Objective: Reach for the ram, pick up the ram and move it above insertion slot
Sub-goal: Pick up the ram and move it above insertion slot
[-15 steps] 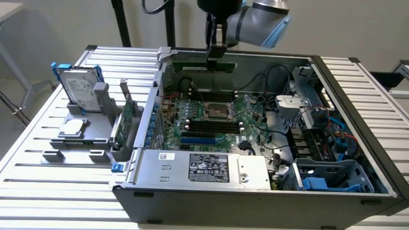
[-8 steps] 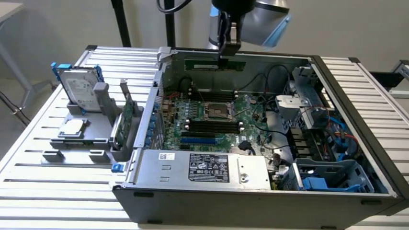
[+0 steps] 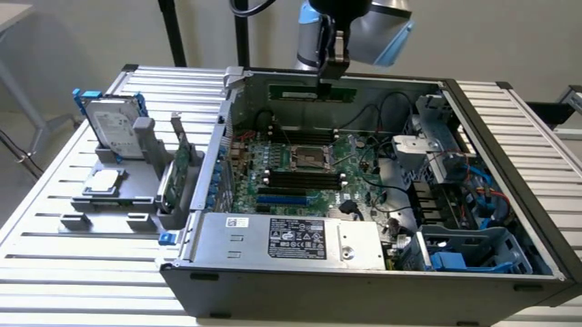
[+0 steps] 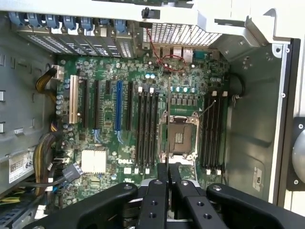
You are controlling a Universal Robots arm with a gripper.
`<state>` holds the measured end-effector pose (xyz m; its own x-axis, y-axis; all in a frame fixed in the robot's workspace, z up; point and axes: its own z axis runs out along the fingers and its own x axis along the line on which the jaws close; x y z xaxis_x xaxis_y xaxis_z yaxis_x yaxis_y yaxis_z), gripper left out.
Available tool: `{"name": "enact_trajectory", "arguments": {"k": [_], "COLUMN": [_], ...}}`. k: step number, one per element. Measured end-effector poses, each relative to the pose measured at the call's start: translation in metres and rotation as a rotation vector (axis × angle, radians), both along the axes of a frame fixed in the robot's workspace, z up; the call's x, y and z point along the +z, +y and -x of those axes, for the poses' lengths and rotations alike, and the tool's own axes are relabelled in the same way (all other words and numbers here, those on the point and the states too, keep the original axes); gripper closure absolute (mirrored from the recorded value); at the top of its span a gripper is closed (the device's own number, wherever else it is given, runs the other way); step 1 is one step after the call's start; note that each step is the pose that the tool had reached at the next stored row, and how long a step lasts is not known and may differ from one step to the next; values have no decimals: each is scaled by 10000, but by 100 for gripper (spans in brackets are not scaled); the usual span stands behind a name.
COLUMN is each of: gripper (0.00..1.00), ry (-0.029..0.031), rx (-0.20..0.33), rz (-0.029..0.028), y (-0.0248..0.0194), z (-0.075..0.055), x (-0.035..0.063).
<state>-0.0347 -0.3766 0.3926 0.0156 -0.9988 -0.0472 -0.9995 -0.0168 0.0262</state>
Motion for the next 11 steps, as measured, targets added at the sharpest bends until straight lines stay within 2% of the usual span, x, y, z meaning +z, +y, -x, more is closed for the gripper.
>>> {"name": "enact_trajectory", "arguments": {"k": [4,11], "gripper": [87,87], "ry": [1,0], "rx": [-119,-120], "rz": [89,88], "y": [18,18], "z": [-8,-8], "x": [7,7]}}
